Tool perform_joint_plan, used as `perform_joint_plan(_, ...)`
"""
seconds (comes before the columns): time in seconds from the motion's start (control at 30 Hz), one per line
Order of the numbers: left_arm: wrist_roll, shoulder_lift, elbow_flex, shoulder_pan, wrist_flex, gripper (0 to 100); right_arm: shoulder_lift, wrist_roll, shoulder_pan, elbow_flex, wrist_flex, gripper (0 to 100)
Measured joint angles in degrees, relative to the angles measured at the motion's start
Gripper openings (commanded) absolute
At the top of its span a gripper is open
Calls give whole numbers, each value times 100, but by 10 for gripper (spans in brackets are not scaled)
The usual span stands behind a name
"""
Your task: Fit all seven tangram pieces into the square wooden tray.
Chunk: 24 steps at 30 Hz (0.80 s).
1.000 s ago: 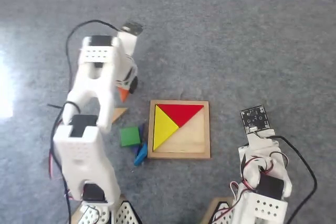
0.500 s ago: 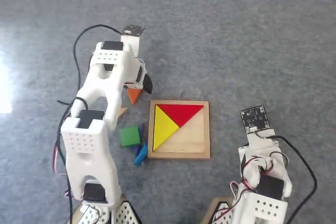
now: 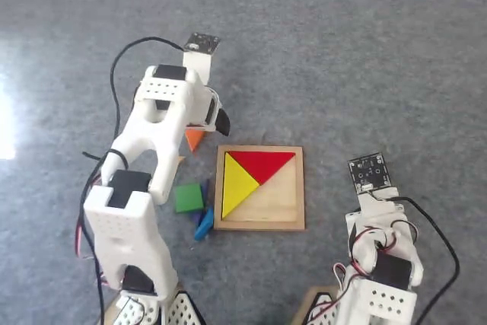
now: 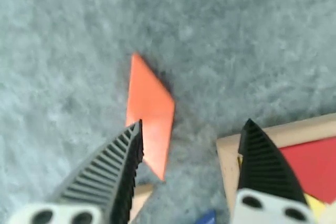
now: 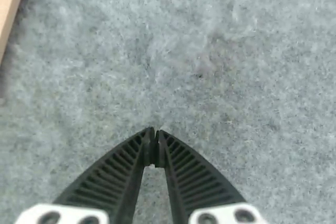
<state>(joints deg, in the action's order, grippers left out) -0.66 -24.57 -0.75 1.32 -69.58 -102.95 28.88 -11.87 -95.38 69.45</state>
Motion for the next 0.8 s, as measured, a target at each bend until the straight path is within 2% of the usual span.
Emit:
perform_joint_plan(0.53,9,-466,-35,-484,273,283,0,0,0,0,0,17)
perform_joint_plan(0.8,-18,-431,-35,-475,246,283,0,0,0,0,0,17)
